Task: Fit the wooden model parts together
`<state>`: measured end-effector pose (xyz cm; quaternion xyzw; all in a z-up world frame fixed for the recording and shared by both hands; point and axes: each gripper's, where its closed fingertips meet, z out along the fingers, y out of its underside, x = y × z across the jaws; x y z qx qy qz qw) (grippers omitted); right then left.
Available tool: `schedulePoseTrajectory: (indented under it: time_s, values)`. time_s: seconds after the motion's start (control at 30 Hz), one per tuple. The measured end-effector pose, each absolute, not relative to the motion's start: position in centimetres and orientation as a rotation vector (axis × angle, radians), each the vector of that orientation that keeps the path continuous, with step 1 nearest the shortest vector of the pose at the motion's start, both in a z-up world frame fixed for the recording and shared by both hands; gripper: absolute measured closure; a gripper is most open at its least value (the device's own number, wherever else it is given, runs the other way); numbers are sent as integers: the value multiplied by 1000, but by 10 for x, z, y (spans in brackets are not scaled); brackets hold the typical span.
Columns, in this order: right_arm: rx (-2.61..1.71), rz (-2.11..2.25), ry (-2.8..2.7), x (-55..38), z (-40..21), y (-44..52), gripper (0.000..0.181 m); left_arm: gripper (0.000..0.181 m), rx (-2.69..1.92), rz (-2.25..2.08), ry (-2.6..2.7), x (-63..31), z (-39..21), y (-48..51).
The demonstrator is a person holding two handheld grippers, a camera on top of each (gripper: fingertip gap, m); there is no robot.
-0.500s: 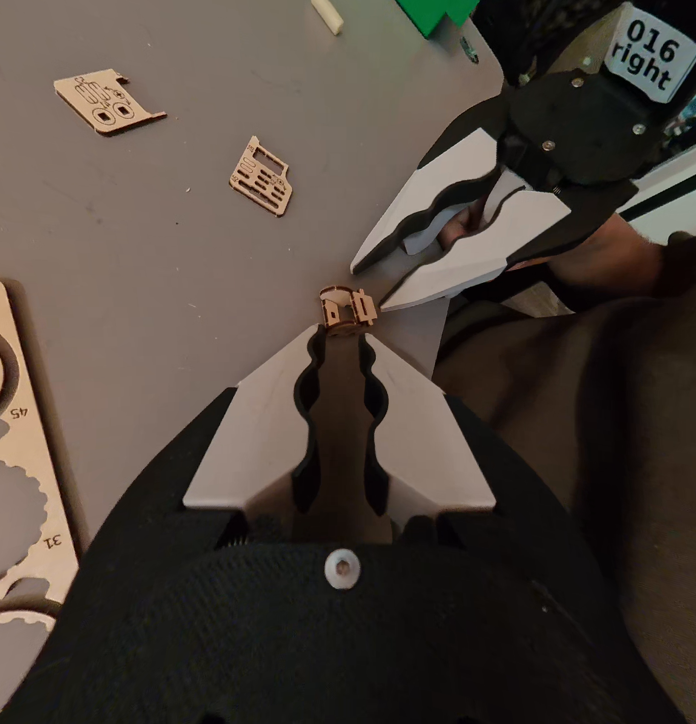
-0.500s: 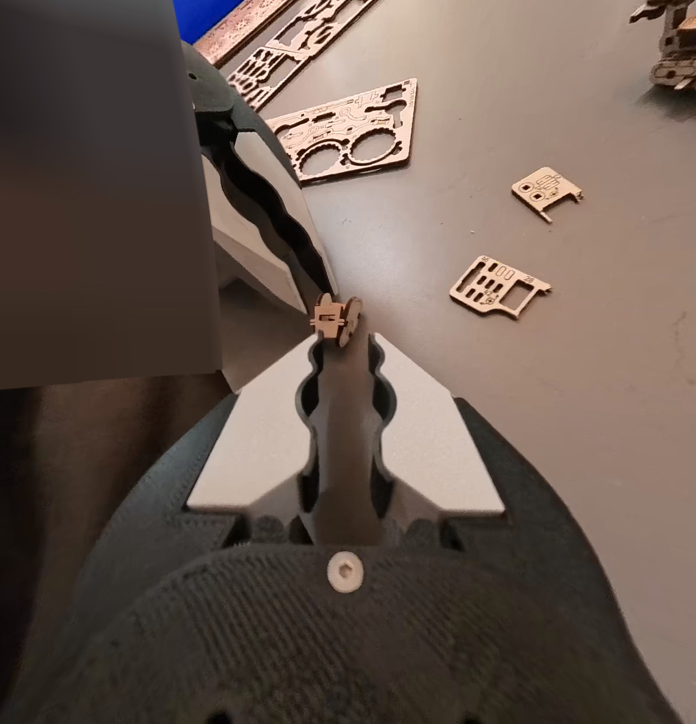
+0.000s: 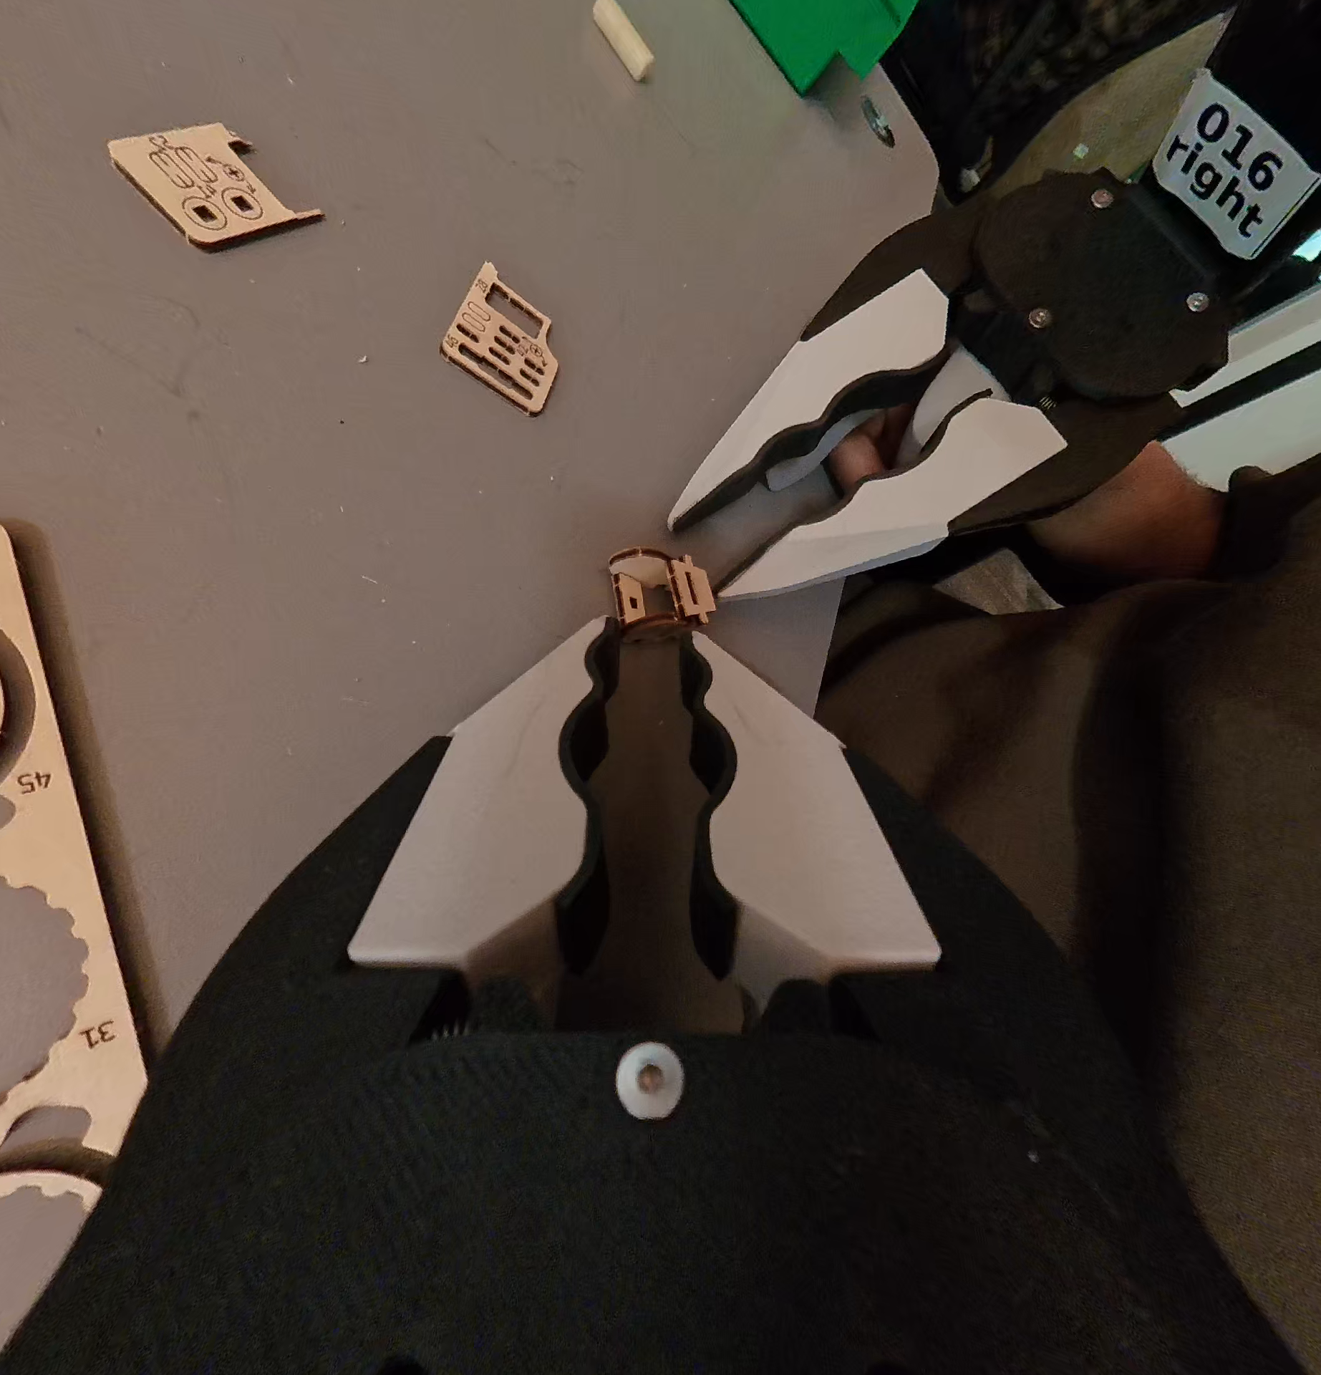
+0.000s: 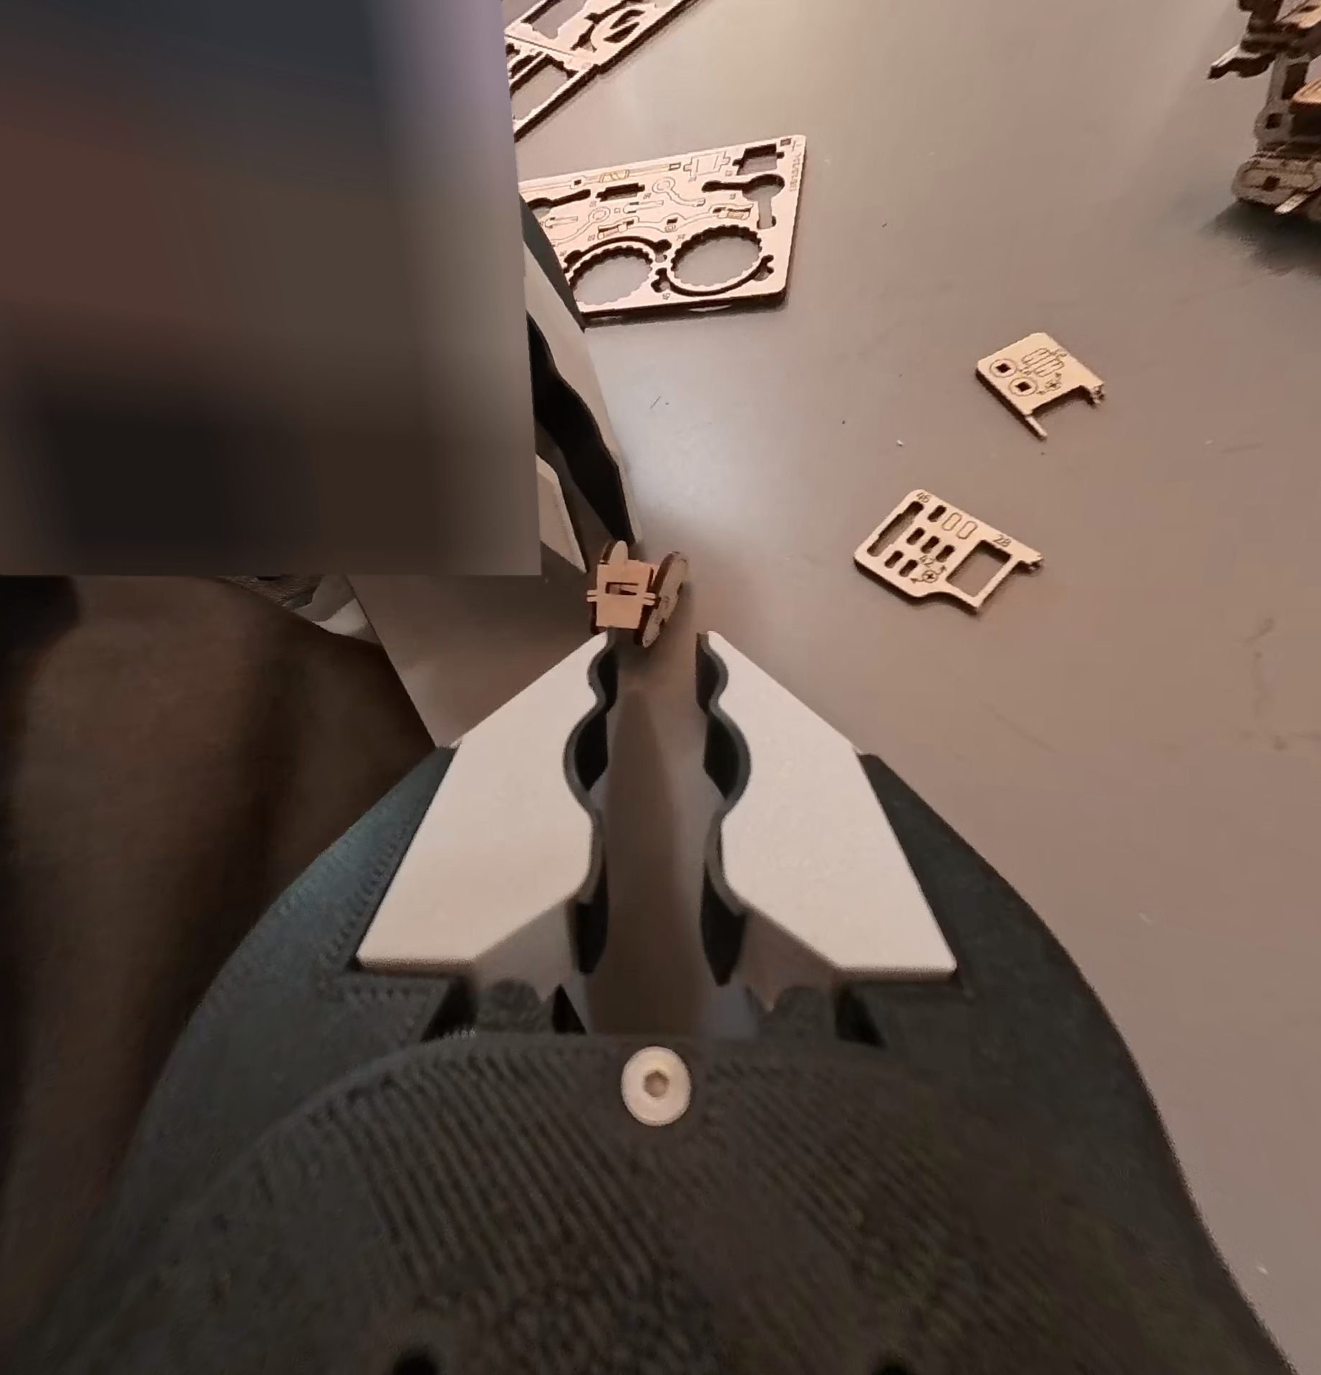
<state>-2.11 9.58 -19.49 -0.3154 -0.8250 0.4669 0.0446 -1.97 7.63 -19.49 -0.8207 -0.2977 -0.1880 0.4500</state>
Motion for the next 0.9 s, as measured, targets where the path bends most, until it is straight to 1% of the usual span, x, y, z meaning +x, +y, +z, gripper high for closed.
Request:
schedulePoseTrajectory:
  time_s: [0.03, 0.43, 0.9]
  values:
    - [-963, 1428, -2522, -21, -195, 96, 162, 166, -2028, -466, -737, -20, -195, 76]
    - [-918, 1394, -2525, -19, -196, 94, 162, 164, -2006, -479, -751, -21, -193, 79]
    - [-914, 1382, -2519, -20, -196, 94, 161, 167, -1991, -492, -772, -22, -193, 78]
